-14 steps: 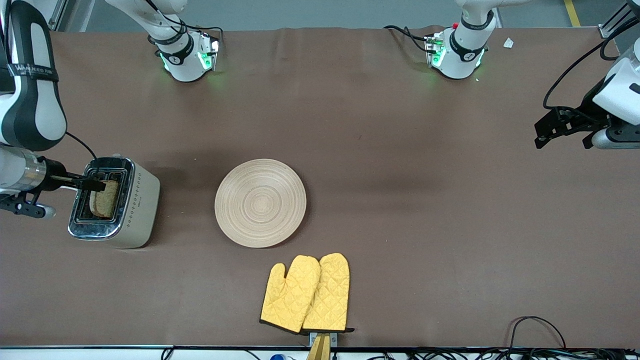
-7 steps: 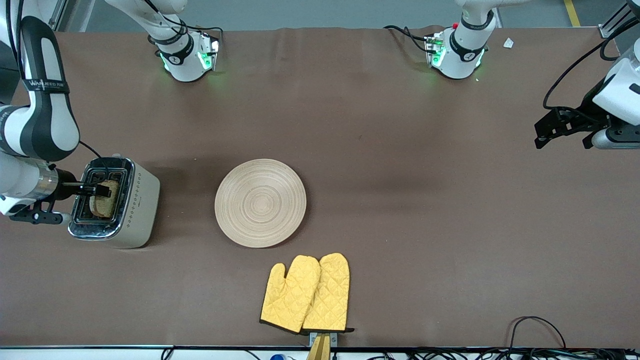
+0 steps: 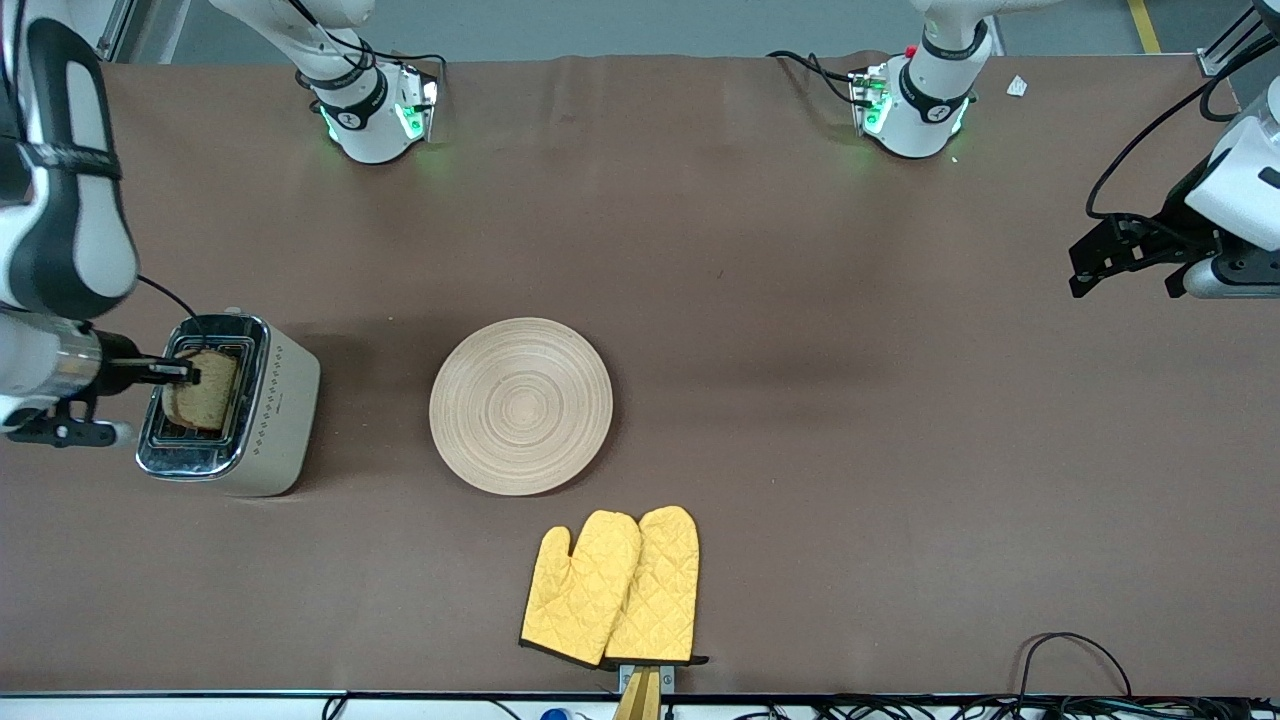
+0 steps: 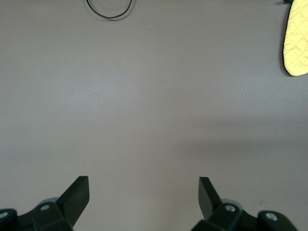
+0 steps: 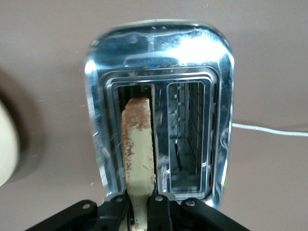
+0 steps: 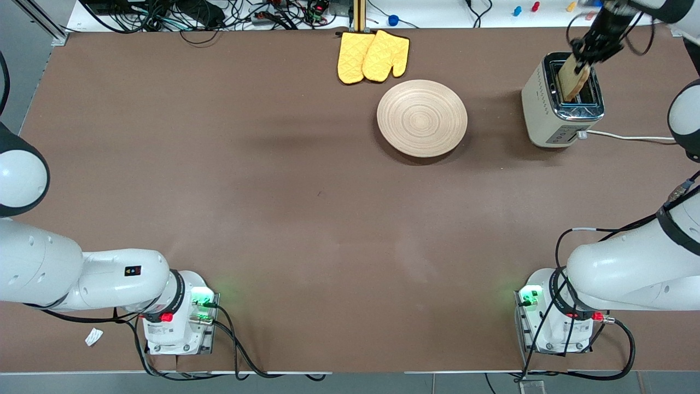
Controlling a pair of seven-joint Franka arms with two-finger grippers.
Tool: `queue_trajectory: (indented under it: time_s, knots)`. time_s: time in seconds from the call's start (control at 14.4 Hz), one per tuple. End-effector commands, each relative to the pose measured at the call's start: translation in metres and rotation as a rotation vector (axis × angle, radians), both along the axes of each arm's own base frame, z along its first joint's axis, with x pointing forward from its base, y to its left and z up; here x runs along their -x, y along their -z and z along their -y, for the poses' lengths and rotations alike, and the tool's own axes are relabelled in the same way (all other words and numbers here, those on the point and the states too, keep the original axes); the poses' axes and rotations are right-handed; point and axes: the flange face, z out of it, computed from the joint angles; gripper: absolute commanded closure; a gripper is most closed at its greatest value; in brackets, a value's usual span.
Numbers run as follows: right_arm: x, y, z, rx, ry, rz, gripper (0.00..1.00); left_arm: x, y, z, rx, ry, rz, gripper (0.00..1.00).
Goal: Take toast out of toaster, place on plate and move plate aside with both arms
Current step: 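Lift the toast out of the toaster with the right gripper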
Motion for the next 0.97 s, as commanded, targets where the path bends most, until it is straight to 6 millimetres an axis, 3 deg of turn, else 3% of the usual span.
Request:
queue_trajectory:
  time_s: [0.0, 0.07, 0.14, 0.28, 0.56, 0.7, 0.91]
  knots:
    - [0.007, -0.083, -0.034, -0.065, -0.03, 0.05, 0.99, -0.002, -0.004, -0.001, -0.02, 0.008, 0.008, 0.0]
    - [0.009, -0.091, -0.056, -0.062, -0.032, 0.055, 0.99, -0.002, -0.004, -0.001, -0.02, 0.008, 0.008, 0.0]
    - [0.009, -0.085, -0.082, -0.065, -0.046, 0.031, 0.99, -0.002, -0.004, -0.001, -0.02, 0.008, 0.008, 0.0]
    - [0.014, -0.054, -0.147, -0.132, -0.101, -0.004, 0.99, -0.002, -0.003, -0.001, -0.02, 0.008, 0.006, 0.0]
    - [0.025, 0.043, -0.196, -0.358, 0.095, 0.019, 0.99, -0.002, -0.003, -0.001, -0.02, 0.008, 0.006, 0.0]
    - [0.035, 0.077, -0.216, -0.497, 0.229, 0.023, 1.0, -0.002, -0.003, -0.002, -0.02, 0.005, 0.006, 0.0]
    - [0.04, 0.124, -0.257, -0.533, 0.262, -0.025, 1.0, -0.001, -0.004, -0.002, -0.02, 0.006, 0.008, 0.0]
